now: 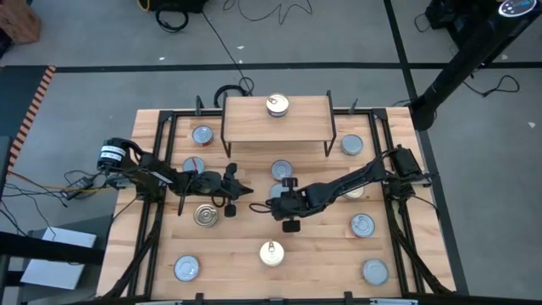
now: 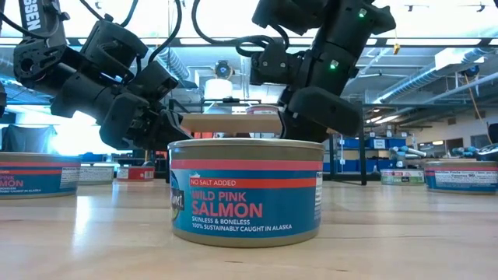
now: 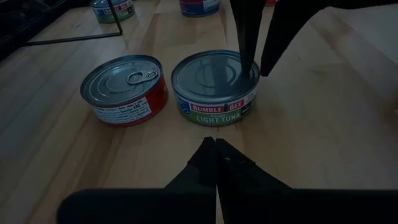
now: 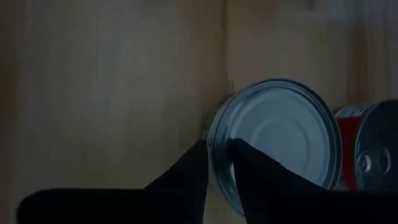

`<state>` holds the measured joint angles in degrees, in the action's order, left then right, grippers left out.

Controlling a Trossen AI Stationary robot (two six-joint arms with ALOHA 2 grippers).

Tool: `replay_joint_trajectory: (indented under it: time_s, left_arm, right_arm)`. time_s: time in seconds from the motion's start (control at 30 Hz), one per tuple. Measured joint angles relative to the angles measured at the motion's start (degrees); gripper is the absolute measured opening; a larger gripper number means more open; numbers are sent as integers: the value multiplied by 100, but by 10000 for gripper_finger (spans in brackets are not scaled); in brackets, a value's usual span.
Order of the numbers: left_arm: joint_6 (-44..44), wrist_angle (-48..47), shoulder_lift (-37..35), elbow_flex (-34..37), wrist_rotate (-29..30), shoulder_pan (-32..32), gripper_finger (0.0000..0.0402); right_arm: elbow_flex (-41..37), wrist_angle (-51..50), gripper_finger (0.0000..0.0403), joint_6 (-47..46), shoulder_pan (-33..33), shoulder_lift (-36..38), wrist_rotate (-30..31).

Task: Stack canned seafood by type on shelf
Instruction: Put the green tuna can on the shelf

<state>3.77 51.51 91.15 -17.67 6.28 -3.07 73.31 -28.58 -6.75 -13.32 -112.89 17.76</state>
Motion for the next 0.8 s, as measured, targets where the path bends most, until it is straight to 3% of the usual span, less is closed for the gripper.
replay_joint_trajectory:
  time_s: [0.33, 0.5, 0.8]
  left_arm:
    - [-2, 0, 0, 0, 5, -2, 1]
    - [0, 2, 0, 1, 7, -2, 1]
    - [-7, -4, 0, 0, 7, 0, 1]
  right_arm:
    - [-1, -35, 8, 259, -7, 1, 39]
    - [-8, -65, 6, 285, -5, 33, -69]
    - [-45, -145, 2, -173, 145, 396, -1010]
